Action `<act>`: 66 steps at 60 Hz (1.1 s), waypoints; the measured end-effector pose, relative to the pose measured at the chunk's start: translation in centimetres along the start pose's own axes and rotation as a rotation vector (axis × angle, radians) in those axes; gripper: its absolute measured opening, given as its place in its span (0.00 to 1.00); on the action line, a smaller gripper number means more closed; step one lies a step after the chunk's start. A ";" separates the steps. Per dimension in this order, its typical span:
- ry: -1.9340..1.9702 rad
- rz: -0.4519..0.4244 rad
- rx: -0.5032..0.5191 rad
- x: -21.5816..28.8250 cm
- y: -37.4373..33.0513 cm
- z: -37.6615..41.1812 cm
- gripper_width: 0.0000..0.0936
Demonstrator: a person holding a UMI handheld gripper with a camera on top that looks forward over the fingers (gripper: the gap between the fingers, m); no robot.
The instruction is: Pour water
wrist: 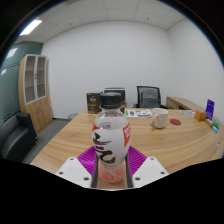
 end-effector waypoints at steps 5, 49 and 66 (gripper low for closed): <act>0.016 0.003 0.019 0.4 0.1 0.2 0.35; 1.447 -0.073 0.691 25.6 11.7 -5.9 0.30; 1.907 -0.007 0.750 21.7 18.9 -12.9 0.30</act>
Point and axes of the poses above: the point between the fingertips, and its own axes, seen from behind it with the camera up: z to the left, x up, y forward, the way the camera looks, the point moved 1 cm from there along -y, backward, against the way the camera looks, and after that the axes turned 6 degrees about z, right-handed, at the moved point
